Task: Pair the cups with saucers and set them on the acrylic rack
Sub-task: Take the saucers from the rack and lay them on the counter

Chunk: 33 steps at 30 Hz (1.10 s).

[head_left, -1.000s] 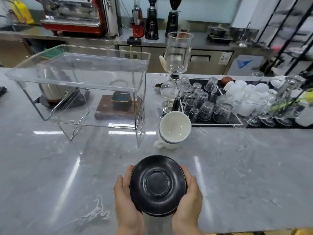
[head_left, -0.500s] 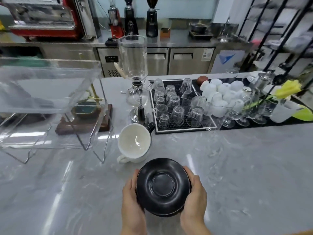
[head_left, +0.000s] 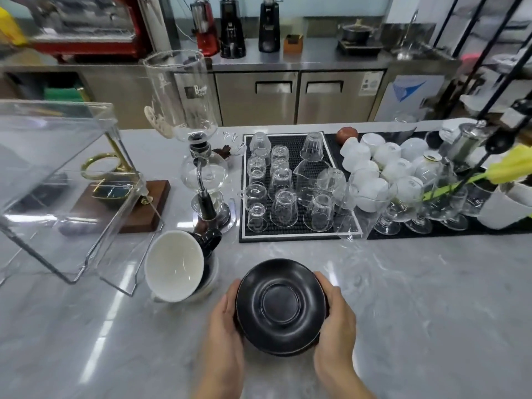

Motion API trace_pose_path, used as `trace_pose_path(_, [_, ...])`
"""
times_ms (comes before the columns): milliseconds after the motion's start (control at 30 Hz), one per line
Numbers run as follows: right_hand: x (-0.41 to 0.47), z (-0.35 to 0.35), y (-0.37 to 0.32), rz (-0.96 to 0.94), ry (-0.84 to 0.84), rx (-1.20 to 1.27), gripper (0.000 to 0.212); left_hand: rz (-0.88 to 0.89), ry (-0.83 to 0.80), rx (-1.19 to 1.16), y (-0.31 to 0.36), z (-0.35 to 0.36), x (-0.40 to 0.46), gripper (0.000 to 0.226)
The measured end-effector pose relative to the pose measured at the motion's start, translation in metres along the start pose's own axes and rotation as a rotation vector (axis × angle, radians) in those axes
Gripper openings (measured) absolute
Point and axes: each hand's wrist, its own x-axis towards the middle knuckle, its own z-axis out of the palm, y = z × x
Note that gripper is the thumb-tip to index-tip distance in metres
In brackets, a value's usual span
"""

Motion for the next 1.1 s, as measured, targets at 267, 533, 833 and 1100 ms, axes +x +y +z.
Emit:
trace_pose_path(267, [0.043,0.000,0.003,0.001,-0.030,0.021,0.027,0.062,0.000,0.007,-0.006,0.023,0.022,0.048])
trace_pose_path(533, [0.069,0.002,0.004,-0.038,-0.050,-0.004,0.025,0.094,-0.002,-0.002,-0.009,0.036,0.038,0.047])
trace_pose_path(833, [0.086,-0.012,0.016,-0.119,-0.195,-0.104,0.032,0.017,-0.102,-0.020,-0.008,0.026,0.046,0.054])
trace_pose_path(1100, [0.088,-0.020,0.023,-0.231,-0.261,-0.175,0.037,-0.014,-0.168,-0.095,-0.006,0.020,0.047,0.061])
